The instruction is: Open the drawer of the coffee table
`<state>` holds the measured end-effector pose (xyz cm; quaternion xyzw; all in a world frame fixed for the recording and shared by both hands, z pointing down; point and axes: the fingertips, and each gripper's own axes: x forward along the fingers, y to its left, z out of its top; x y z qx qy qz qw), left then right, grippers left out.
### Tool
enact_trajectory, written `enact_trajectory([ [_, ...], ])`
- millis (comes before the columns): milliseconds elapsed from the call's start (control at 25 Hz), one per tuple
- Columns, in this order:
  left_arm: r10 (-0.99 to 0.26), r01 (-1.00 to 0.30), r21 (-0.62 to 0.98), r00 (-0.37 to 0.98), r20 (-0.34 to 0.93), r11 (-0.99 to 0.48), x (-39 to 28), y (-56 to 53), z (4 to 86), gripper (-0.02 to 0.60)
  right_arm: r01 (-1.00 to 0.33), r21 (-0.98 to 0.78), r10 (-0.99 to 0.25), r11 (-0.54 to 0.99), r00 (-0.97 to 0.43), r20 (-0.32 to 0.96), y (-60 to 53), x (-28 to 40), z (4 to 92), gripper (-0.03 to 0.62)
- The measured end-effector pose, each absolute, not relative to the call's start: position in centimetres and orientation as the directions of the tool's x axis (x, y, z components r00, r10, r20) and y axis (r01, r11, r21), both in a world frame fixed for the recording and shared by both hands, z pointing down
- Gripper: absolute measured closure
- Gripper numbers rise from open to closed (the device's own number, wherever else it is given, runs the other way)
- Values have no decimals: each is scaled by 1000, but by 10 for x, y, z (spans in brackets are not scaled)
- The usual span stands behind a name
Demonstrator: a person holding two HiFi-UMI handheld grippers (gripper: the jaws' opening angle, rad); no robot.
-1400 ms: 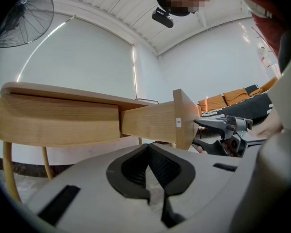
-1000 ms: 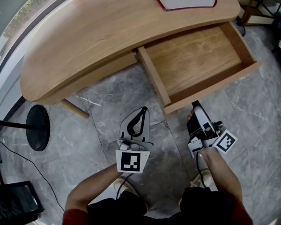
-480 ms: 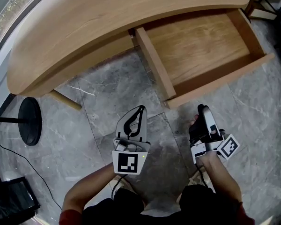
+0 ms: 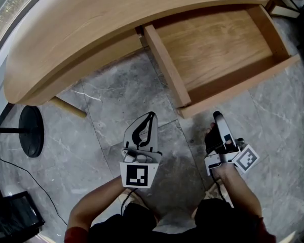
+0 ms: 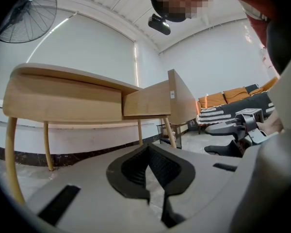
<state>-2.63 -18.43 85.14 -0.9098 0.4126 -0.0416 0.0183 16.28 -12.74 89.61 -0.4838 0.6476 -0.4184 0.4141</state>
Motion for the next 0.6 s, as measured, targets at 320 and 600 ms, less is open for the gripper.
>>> enact_trajectory([
  [320, -754, -751, -68, 655, 52, -657, -28, -184, 850, 574, -682, -721, -977, 123, -211, 32, -128, 147, 892, 361],
  [600, -756, -753, -61, 652, 59, -655, -29, -184, 852, 574, -986, -150, -963, -70, 27, 269, -121, 158, 908, 367],
])
